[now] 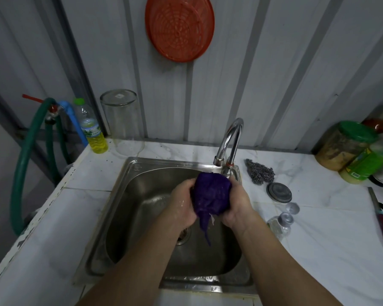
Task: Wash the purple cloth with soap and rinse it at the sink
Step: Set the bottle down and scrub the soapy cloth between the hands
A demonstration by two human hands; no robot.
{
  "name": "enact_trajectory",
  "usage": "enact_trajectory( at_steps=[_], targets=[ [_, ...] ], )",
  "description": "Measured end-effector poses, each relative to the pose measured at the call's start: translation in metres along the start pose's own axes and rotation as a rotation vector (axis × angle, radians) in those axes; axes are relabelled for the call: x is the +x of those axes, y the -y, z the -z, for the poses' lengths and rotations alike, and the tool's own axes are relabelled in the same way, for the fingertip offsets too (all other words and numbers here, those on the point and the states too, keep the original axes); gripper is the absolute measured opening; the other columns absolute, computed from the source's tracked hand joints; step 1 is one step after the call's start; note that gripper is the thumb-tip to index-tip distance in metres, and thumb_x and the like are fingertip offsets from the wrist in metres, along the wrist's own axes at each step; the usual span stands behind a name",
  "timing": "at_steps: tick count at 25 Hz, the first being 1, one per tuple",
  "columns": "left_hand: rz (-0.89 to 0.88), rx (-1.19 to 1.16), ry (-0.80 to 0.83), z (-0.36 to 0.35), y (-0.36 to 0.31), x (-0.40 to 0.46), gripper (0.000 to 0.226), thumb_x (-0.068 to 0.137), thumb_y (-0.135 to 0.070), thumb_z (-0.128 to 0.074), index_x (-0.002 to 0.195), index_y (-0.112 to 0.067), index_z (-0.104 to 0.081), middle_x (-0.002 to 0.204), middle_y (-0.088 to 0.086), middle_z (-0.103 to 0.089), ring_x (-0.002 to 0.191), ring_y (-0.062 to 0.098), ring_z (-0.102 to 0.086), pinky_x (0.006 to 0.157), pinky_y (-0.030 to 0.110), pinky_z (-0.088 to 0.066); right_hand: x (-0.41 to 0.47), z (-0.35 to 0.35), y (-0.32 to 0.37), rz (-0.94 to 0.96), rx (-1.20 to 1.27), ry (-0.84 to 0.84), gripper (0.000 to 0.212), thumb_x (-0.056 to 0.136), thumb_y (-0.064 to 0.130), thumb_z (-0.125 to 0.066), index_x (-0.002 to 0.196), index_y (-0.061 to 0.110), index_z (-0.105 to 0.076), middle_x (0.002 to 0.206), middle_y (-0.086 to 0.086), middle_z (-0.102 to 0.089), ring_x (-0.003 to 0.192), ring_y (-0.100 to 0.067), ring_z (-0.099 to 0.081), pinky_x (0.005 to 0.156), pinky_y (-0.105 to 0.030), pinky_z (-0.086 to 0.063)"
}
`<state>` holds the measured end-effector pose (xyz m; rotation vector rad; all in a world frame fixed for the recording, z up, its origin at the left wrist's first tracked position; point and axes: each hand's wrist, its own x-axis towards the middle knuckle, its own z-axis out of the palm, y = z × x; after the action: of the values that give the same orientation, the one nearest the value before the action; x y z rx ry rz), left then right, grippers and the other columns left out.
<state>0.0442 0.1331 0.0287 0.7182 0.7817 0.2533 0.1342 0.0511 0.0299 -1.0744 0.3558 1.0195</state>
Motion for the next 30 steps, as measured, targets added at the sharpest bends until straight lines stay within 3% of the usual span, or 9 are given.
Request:
enact_trajectory(
  at_steps=[3, 7, 10, 13, 15, 18, 22, 26, 30],
  targets=[
    [0.012, -0.054, 0.06, 0.002, 0.009, -0.002, 0.053, 0.107, -0.046, -0.039, 0.126, -0.008, -0.07, 0.121, 0.015, -0.075, 0.113, 0.032, -0.07, 0.084, 0.04, -0.057, 0.007, -0.005, 0.003, 0.237, -0.138, -0.078, 0.053, 0.089, 0.055, -0.062, 0.116, 0.009, -0.064, 0.11, -0.016, -0.072, 0.102, -0.037, -0.069, 0.09, -0.055, -0.057],
    [-0.071, -0.09, 0.014, -0.006, 0.004, 0.002, 0.052, 0.106, -0.046, -0.042, 0.125, -0.004, -0.068, 0.108, 0.016, -0.079, 0.091, 0.029, -0.076, 0.076, 0.039, -0.061, -0.015, 0.003, -0.016, 0.973, -0.753, -0.359, 0.059, 0.094, 0.047, -0.056, 0.134, 0.005, -0.051, 0.132, -0.012, -0.051, 0.122, -0.019, -0.048, 0.102, -0.034, -0.042],
    [-0.144, -0.111, -0.058, -0.008, -0.002, 0.007, 0.052, 0.102, -0.043, -0.055, 0.131, 0.0, -0.063, 0.121, 0.024, -0.073, 0.105, 0.037, -0.072, 0.086, 0.047, -0.061, -0.026, 0.021, -0.032, 1.379, -1.356, -0.145, 0.063, 0.089, 0.055, -0.056, 0.138, 0.015, -0.054, 0.143, -0.009, -0.045, 0.131, -0.022, -0.039, 0.111, -0.036, -0.033],
    [-0.182, -0.081, -0.04, -0.001, -0.004, 0.007, 0.049, 0.102, -0.037, -0.057, 0.133, 0.001, -0.061, 0.13, 0.029, -0.067, 0.102, 0.034, -0.072, 0.078, 0.042, -0.062, -0.013, 0.025, -0.023, 1.333, -1.339, 0.027, 0.042, 0.091, 0.033, -0.063, 0.129, 0.013, -0.061, 0.13, -0.005, -0.061, 0.12, -0.017, -0.054, 0.104, -0.037, -0.047],
    [-0.206, -0.078, -0.116, 0.002, -0.002, 0.009, 0.048, 0.102, -0.04, -0.055, 0.131, -0.003, -0.063, 0.124, 0.025, -0.072, 0.1, 0.034, -0.073, 0.079, 0.044, -0.062, -0.013, 0.024, -0.016, 1.173, -1.031, -0.011, 0.02, 0.097, 0.013, -0.058, 0.114, 0.014, -0.068, 0.108, -0.001, -0.071, 0.101, -0.011, -0.064, 0.089, -0.031, -0.053],
    [-0.212, -0.105, -0.21, -0.005, -0.002, 0.007, 0.04, 0.103, -0.04, -0.054, 0.122, -0.006, -0.066, 0.109, 0.018, -0.076, 0.097, 0.035, -0.073, 0.088, 0.051, -0.06, -0.025, 0.015, -0.024, 0.791, -0.49, 0.11, 0.019, 0.102, 0.007, -0.045, 0.104, 0.008, -0.064, 0.093, -0.007, -0.069, 0.084, -0.013, -0.064, 0.073, -0.02, -0.053],
    [-0.197, 0.024, -0.199, -0.019, 0.0, 0.001, 0.041, 0.103, -0.045, -0.053, 0.107, -0.007, -0.069, 0.098, 0.017, -0.074, 0.09, 0.032, -0.071, 0.091, 0.047, -0.06, -0.022, 0.007, -0.047, 0.982, -0.877, -0.039, 0.036, 0.09, 0.046, -0.057, 0.117, 0.023, -0.055, 0.111, 0.001, -0.06, 0.1, -0.009, -0.059, 0.088, -0.024, -0.049],
    [-0.173, 0.097, -0.341, -0.015, 0.003, 0.008, 0.05, 0.102, -0.054, -0.044, 0.113, -0.012, -0.068, 0.108, 0.015, -0.075, 0.102, 0.035, -0.071, 0.096, 0.053, -0.057, -0.02, 0.008, -0.036, 1.005, -0.742, -0.072, 0.018, 0.103, 0.023, -0.05, 0.117, 0.02, -0.061, 0.102, 0.009, -0.068, 0.096, 0.002, -0.064, 0.082, -0.014, -0.048],
    [-0.1, 0.07, -0.409, -0.018, -0.005, 0.01, 0.05, 0.104, -0.05, -0.046, 0.101, -0.005, -0.067, 0.084, 0.012, -0.07, 0.087, 0.032, -0.069, 0.087, 0.041, -0.057, -0.035, 0.007, -0.06, 1.188, -1.017, -0.015, 0.024, 0.096, 0.043, -0.054, 0.097, 0.024, -0.069, 0.083, 0.009, -0.071, 0.077, -0.001, -0.065, 0.069, -0.015, -0.049]
  ],
)
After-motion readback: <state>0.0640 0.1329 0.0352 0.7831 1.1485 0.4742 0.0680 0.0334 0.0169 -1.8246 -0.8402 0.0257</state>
